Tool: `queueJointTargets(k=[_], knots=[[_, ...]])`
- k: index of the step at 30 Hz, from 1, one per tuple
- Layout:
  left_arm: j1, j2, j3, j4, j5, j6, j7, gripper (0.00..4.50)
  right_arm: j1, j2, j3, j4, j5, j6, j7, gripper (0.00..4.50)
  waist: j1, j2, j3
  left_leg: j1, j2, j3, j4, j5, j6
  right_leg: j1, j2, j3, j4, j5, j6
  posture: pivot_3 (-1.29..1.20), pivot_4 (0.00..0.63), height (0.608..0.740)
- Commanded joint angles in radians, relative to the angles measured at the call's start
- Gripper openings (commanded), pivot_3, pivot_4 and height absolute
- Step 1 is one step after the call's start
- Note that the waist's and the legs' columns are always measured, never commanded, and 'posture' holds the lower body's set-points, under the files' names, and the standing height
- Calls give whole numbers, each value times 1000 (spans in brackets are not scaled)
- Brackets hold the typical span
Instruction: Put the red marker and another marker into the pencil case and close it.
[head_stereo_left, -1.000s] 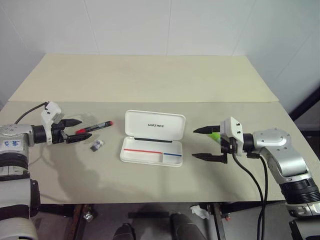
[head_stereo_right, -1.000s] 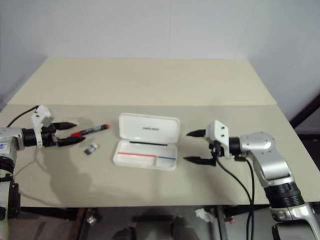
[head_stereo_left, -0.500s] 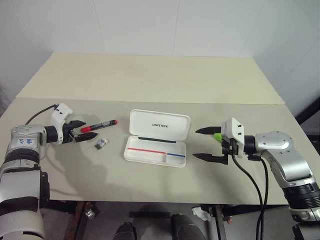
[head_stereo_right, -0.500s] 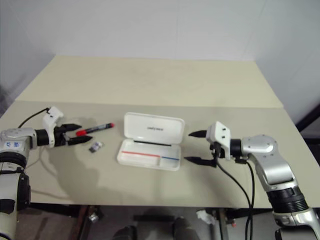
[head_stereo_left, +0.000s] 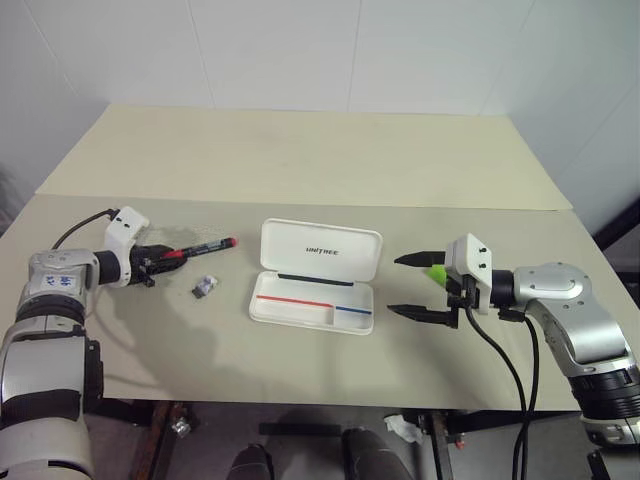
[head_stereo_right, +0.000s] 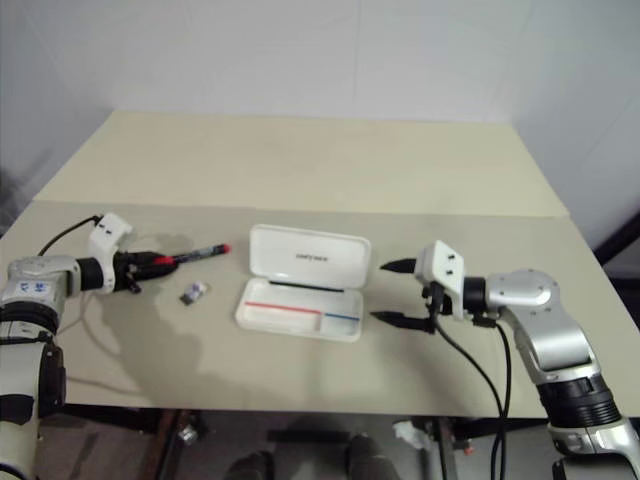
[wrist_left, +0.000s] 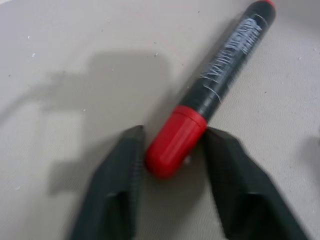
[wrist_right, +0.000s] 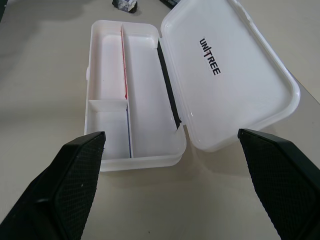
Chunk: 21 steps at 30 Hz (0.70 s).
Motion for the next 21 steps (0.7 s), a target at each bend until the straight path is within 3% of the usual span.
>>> queueJointTargets(k=[1, 11, 21], knots=[[-22, -5, 13, 3, 9, -13, 12, 626, 5, -18, -34, -41, 13, -4, -6, 4500, 1, 0, 0, 0, 0, 0, 0, 0, 0, 0, 0, 0, 0, 0, 0, 0, 150, 740], [-29, -2, 17, -21, -7, -35, -72, 524, 13, -24, -42, -42, 15, -8, -13, 4500, 1, 0, 0, 0, 0, 0, 0, 0, 0, 0, 0, 0, 0, 0, 0, 0, 150, 740], [-41, 37, 50, -185, -92, -32, -344, 524, 38, -67, -77, -23, 51, -31, 47, 4500, -2, 0, 0, 0, 0, 0, -1, 0, 0, 0, 0, 0, 0, 0, 0, 0, 150, 740]])
